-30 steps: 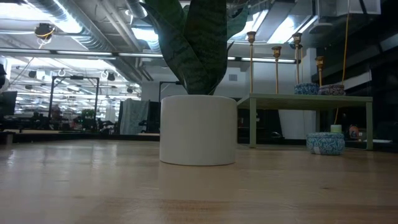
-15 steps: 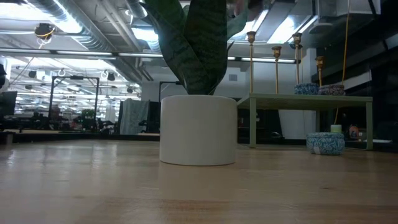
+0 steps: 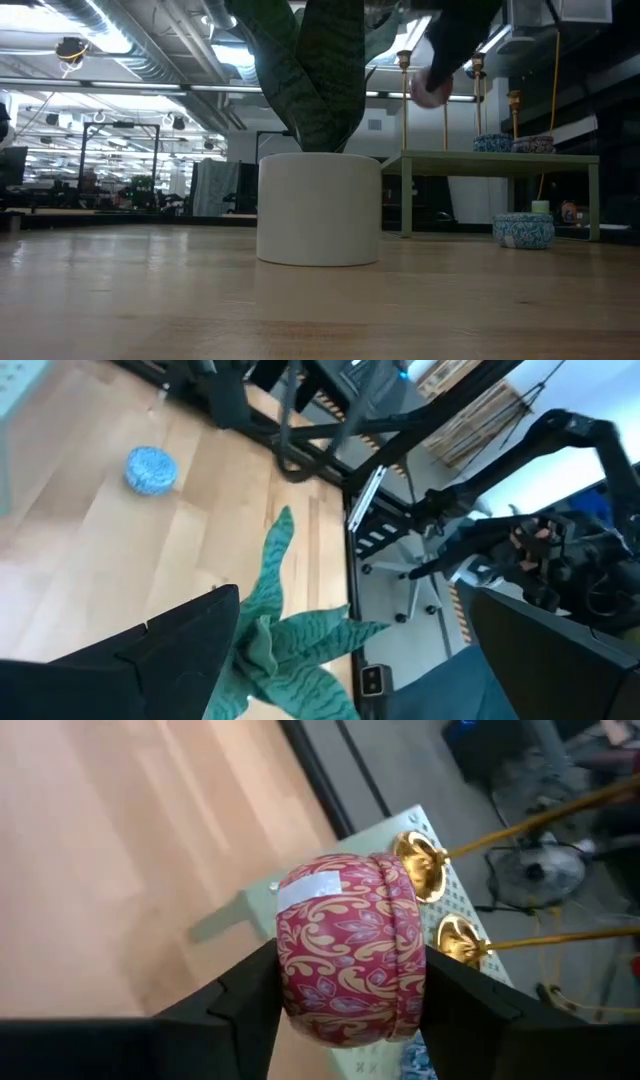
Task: Stock candles and holders on shelf
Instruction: Align the pink scented candle with the other scented candle on the shelf
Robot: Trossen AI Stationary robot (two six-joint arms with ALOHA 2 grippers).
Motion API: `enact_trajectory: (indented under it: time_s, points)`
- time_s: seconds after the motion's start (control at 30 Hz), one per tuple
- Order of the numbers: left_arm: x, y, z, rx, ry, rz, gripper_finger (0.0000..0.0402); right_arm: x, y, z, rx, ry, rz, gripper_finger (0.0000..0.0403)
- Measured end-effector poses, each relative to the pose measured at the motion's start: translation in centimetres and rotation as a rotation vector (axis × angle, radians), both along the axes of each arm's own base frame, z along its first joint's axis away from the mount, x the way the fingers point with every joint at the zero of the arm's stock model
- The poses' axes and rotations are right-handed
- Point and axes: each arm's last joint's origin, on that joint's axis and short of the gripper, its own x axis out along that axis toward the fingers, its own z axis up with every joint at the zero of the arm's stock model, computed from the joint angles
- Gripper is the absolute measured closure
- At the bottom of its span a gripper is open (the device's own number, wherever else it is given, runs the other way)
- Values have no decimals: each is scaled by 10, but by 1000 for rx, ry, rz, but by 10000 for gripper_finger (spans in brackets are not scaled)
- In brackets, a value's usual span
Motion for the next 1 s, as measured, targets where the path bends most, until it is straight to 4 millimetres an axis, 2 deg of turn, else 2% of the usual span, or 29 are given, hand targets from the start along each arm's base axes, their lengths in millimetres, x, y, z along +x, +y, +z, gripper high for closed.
enact_trajectory:
  time_s: [0.27, 0.5, 0.63, 0.83, 1.0]
  points:
    - [-1, 1, -3, 31, 25, 25, 9, 3, -20, -24, -65, 46, -27, 224]
    - [-1, 0, -3, 61, 14, 7, 9, -1, -36, -38, -63, 109, -56, 195]
    - [-1, 0, -3, 61, 14, 6, 9, -3, -44, -46, -63, 123, -69, 195]
    - [-1, 0, -3, 78, 7, -2, 9, -2, -51, -50, -65, 116, -85, 197]
    - [-1, 0, -3, 90, 6, 4, 9, 1, -54, -48, -67, 69, -96, 178]
